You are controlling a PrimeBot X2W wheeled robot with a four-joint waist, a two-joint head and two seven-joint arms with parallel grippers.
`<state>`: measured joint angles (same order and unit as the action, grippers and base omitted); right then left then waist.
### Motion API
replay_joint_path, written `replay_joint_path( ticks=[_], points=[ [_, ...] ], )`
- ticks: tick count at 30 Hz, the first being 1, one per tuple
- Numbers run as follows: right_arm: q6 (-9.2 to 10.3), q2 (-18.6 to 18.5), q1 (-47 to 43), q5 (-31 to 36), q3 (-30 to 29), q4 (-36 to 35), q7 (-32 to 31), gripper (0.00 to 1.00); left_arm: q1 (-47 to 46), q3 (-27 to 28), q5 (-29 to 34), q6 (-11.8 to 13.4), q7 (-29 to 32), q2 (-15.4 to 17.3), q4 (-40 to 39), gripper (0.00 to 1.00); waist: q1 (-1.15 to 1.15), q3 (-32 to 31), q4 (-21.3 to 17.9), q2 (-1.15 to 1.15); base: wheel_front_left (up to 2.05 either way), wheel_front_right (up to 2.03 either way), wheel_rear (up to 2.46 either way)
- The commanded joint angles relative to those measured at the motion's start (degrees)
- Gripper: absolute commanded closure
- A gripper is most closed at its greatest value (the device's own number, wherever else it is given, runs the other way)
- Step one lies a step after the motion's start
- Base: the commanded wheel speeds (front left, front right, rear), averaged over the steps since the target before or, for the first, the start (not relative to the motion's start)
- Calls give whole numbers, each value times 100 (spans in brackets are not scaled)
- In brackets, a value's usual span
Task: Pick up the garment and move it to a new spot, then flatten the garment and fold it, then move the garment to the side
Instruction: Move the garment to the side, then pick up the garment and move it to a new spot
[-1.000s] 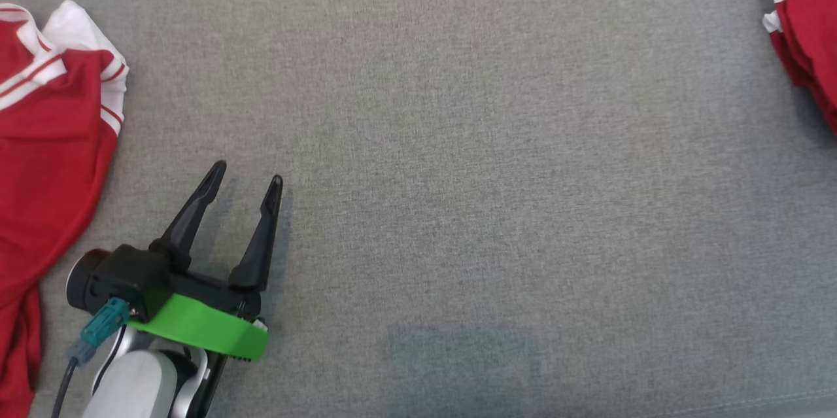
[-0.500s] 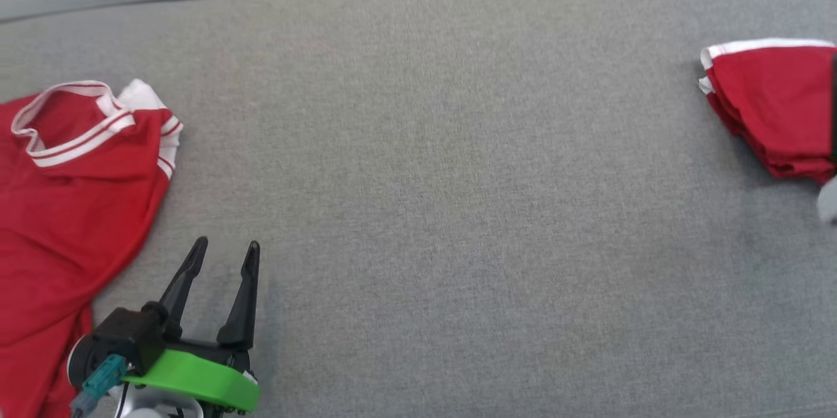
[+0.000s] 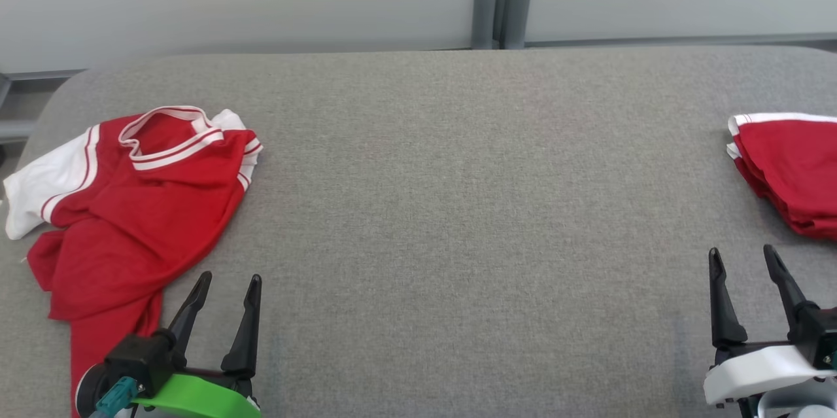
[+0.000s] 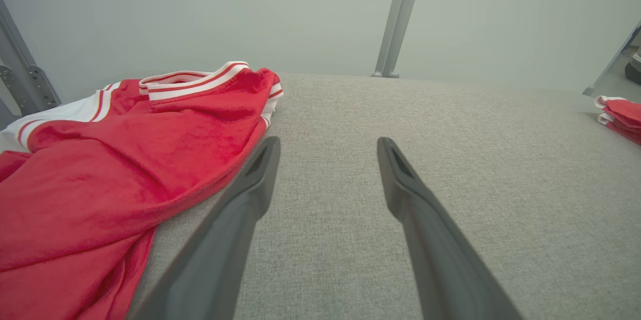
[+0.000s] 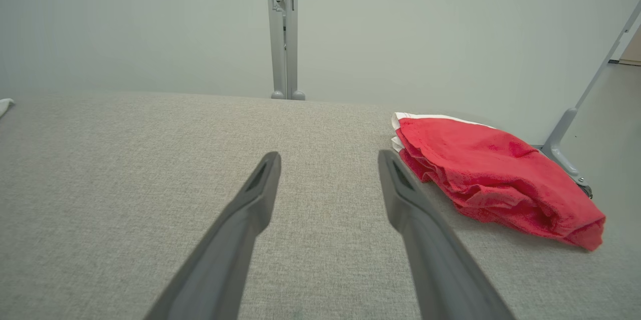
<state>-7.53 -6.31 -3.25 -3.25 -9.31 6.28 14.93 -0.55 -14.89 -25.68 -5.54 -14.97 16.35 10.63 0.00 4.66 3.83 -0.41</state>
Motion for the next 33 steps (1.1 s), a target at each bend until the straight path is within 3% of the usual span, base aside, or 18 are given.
replay_joint_path(
  ticks=[1, 21, 27, 33],
  points=[
    [8, 30, -97, 50, -13, -44, 30, 0, -48, 45, 41, -39, -24, -62, 6, 0, 0, -129, 120, 41, 0, 0, 0],
    [8, 313, -295, 270, -43, 75, 33, 0, -81, 619, 419, -195, -18, -463, 410, 0, 0, -169, -118, 41, 0, 0, 0],
    [8, 252, -261, 292, 19, -1, 33, 0, -86, 620, 430, -199, -17, -540, 412, 0, 0, -188, 246, 41, 0, 0, 0],
    [8, 192, -112, 286, 242, -62, 33, 0, 88, 612, 483, -200, -17, -590, 365, 0, 0, -271, 1061, 41, 0, 0, 0]
  ],
)
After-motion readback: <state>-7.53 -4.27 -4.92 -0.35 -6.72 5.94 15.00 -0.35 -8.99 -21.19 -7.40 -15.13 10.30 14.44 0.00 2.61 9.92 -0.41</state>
